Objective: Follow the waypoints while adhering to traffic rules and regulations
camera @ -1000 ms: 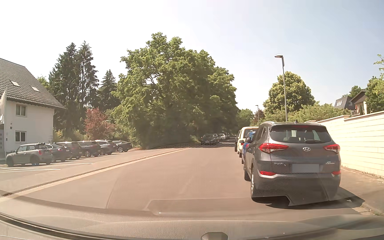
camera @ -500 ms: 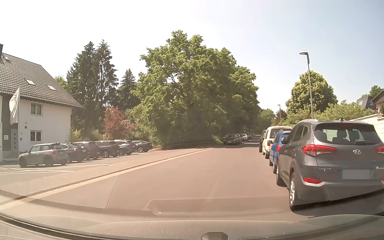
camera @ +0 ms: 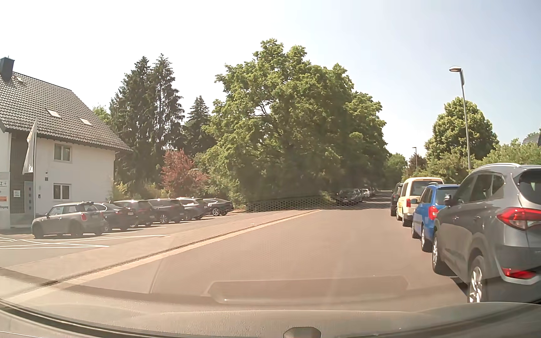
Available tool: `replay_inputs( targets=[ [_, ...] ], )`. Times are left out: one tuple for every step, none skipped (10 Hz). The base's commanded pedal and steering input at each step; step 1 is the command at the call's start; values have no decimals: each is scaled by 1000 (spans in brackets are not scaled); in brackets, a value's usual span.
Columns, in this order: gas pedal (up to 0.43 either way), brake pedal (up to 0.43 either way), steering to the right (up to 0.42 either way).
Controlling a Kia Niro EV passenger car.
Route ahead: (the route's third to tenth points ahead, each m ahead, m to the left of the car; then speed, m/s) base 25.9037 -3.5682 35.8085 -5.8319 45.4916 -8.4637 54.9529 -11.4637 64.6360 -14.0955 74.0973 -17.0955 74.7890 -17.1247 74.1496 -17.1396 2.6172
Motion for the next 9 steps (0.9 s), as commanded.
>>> replay_inputs(
  targets=[
    [260,0,-51],
    [260,0,-24],
    [280,0,-1],
    [280,0,19],
    [280,0,31],
    [280,0,38],
    [280,0,41],
    [280,0,46],
    [280,0,59]
  ],
)
